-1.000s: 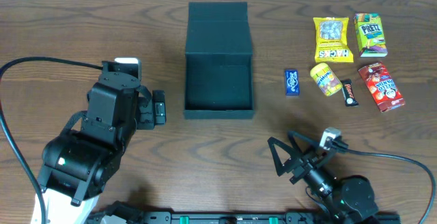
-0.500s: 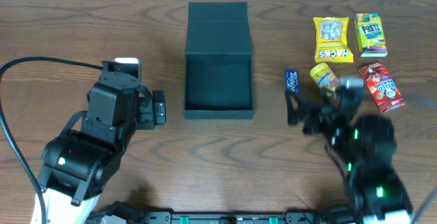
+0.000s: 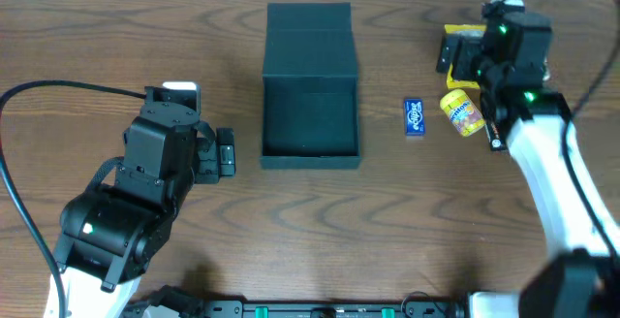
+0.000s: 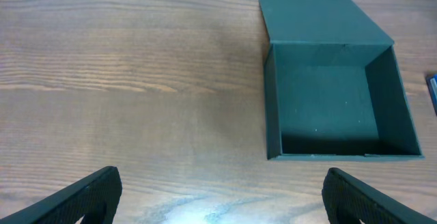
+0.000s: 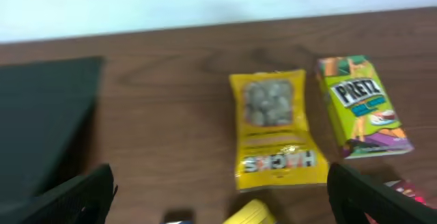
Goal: Pack container
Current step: 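Grasp the yellow candy bag with the right gripper and lift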
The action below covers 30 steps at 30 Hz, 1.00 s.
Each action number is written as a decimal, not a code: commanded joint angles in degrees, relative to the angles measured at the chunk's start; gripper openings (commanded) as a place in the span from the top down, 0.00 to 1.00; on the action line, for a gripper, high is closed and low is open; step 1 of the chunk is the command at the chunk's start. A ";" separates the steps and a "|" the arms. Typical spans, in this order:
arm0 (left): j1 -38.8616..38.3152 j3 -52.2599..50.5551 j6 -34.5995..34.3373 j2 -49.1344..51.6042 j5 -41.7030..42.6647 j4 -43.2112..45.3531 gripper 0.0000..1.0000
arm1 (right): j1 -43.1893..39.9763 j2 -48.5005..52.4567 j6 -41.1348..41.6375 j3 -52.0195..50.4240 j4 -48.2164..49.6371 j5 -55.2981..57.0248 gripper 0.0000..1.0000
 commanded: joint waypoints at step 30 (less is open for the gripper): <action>0.15 1.14 0.63 -0.02 -0.83 -0.15 0.05 | -8.72 33.11 -3.13 4.70 20.39 -0.48 0.06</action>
